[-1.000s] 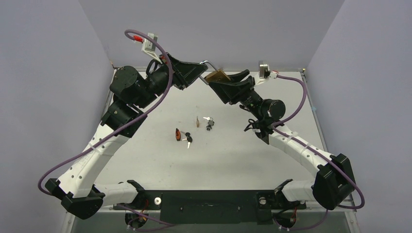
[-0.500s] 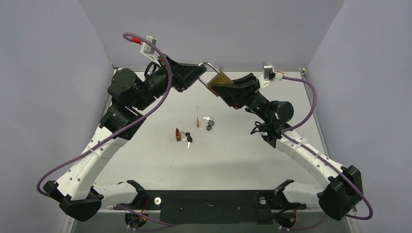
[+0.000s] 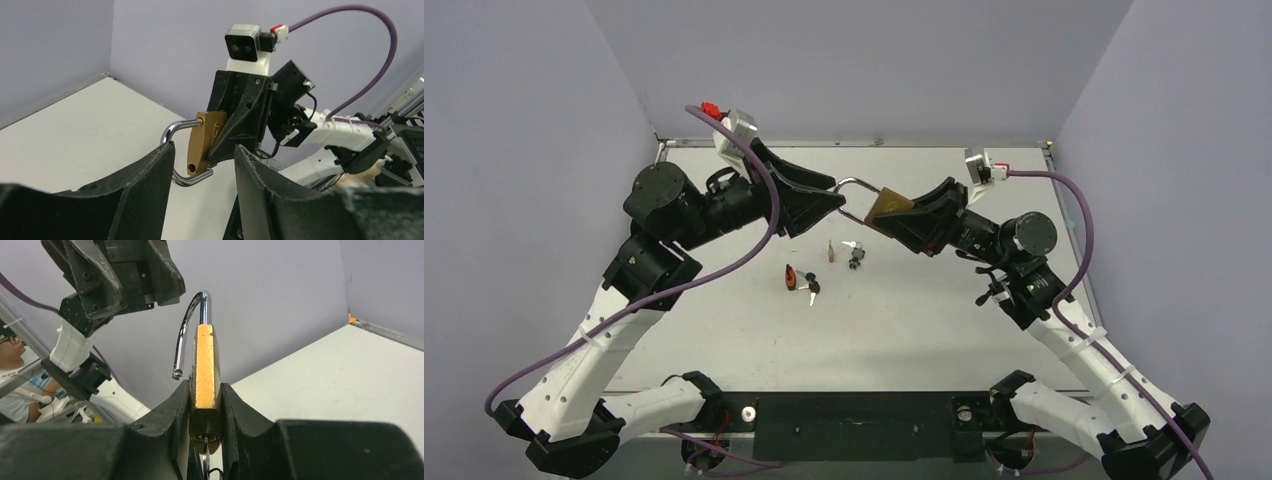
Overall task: Lock with the key
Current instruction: Lock the lock.
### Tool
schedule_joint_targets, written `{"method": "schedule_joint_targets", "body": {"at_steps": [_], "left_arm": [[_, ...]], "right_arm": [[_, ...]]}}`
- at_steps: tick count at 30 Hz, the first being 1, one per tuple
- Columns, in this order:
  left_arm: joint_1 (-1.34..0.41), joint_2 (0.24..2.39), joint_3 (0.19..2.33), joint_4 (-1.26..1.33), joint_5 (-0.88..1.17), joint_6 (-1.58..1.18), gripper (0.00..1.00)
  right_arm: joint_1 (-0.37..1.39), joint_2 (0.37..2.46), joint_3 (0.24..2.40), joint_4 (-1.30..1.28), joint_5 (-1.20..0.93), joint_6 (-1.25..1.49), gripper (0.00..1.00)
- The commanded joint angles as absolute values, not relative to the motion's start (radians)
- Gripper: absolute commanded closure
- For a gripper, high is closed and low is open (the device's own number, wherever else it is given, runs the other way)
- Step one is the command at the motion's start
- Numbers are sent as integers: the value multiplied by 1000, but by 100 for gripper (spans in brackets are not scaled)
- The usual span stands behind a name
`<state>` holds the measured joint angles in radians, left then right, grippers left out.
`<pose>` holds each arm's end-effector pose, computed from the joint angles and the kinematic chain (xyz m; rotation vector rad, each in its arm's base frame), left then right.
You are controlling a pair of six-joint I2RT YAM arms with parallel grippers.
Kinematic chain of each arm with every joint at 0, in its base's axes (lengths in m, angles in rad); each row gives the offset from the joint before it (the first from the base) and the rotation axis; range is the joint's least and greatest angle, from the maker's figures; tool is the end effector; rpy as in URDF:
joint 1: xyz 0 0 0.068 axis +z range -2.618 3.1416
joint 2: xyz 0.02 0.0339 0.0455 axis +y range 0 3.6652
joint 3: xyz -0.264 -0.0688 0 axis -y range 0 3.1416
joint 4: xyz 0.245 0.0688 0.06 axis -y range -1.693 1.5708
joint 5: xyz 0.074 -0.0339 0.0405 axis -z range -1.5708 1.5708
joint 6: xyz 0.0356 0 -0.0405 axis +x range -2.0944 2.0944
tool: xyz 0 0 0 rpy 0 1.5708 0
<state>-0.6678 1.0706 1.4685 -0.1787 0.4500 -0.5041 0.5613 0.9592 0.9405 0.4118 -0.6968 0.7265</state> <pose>0.1471 -0.1357 0.5185 0.5272 1.4009 -1.2673 0.1640 0.1301 0.4239 -0.5772 1.3084 1.4942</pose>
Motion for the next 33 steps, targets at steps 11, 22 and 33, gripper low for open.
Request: {"method": "schedule_joint_targets", "body": {"at_steps": [11,22,33], "left_arm": [[-665,1019,1491,-426,661,-312,55],[-664,1036,1460,-348,851,-366,55],[-660,1040,1459,-376,835,-344,60]], "right_arm": [[560,781,964,322,-890,745,100],[583,786,983,241,-901,688,100],[624,798,1025,213,-897,668,100]]}}
